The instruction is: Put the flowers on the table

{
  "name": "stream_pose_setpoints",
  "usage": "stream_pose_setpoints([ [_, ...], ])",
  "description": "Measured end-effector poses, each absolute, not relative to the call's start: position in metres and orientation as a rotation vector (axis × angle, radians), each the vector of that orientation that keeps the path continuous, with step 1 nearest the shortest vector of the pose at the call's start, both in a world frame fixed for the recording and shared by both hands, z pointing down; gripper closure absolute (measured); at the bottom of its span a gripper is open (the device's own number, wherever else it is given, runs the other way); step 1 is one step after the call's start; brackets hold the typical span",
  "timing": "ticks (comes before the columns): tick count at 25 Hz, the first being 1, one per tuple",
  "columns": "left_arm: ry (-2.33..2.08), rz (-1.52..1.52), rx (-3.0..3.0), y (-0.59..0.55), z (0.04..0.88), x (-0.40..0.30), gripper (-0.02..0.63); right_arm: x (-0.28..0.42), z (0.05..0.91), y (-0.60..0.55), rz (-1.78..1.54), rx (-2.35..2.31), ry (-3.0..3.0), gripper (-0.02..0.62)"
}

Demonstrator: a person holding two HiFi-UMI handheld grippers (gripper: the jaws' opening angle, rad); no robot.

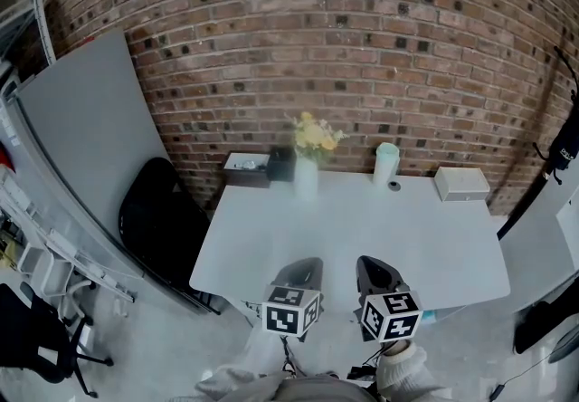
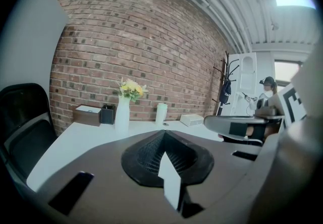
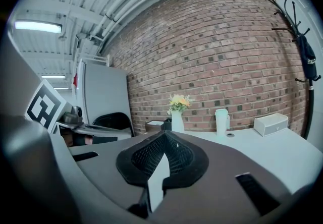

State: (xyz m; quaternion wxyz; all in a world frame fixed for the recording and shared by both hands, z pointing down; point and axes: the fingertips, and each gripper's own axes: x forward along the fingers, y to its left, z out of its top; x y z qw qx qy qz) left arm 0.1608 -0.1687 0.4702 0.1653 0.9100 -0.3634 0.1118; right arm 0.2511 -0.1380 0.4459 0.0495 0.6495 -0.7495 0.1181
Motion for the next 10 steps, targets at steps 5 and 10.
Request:
stream_pose_setpoints([
  [5,-1.033,0.325,2.592,-0.1702,0.4734,0.1567,0.600,0.2485,0.4474,-0.1389,0.360,1.981,-2.285,0.572],
  [10,-1.034,0.326,2.595,-0.1747,0.4719,0.1524,0.600,0.2463,0.4471,-0.1414,0.363,1.981,-2.278,0.572],
])
